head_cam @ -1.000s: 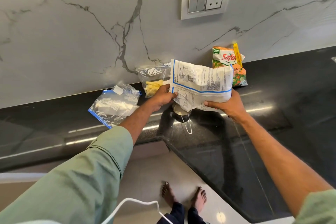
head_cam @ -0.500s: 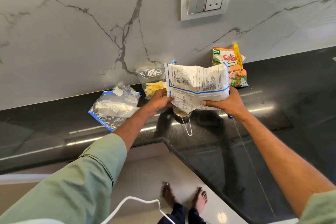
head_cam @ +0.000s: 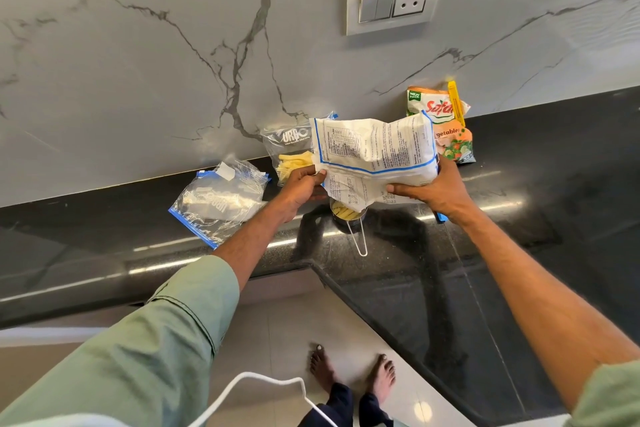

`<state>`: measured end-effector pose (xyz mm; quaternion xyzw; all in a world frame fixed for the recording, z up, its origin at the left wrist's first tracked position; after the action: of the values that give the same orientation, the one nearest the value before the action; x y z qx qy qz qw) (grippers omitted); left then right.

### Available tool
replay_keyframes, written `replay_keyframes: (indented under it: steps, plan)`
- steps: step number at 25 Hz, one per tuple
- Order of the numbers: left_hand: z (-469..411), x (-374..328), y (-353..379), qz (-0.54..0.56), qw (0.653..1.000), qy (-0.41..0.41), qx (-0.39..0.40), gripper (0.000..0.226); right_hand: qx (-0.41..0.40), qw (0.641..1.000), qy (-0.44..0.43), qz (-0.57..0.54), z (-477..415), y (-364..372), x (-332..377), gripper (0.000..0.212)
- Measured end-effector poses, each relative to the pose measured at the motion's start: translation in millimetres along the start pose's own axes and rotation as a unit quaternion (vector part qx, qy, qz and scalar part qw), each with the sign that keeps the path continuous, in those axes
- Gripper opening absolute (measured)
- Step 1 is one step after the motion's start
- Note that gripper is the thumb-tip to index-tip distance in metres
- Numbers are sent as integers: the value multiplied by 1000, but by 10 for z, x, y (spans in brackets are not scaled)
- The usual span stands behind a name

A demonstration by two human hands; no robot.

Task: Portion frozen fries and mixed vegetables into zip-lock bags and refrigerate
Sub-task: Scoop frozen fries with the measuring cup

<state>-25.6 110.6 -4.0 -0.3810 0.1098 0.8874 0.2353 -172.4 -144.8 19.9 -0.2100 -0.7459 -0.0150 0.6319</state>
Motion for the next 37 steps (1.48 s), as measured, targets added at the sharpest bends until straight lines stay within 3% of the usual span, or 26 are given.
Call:
replay_keyframes:
  steps: [13, 32, 37]
  plan:
    - [42, -73, 5, -17, 999, 31, -8, 19, -2, 1000, 6, 0, -81, -68, 56, 69]
    - [169, -456, 171, -87, 992, 80, -42, 19, -86, 993, 18, -83, -18, -55, 45, 60]
    - [143, -347, 120, -88, 994, 46, -53, 19, -63, 997, 14, -32, -15, -32, 95, 70]
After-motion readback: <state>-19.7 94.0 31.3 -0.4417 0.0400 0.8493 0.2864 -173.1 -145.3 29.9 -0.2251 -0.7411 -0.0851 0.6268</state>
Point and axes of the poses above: each hand's wrist, its own z-axis away from the middle knuckle, its own y-axis out of the palm, x = y × z, the point moved 2 cm from there along -z, towards the middle knuckle, and after that the axes turned 12 degrees about -y, right-handed, at the moved point
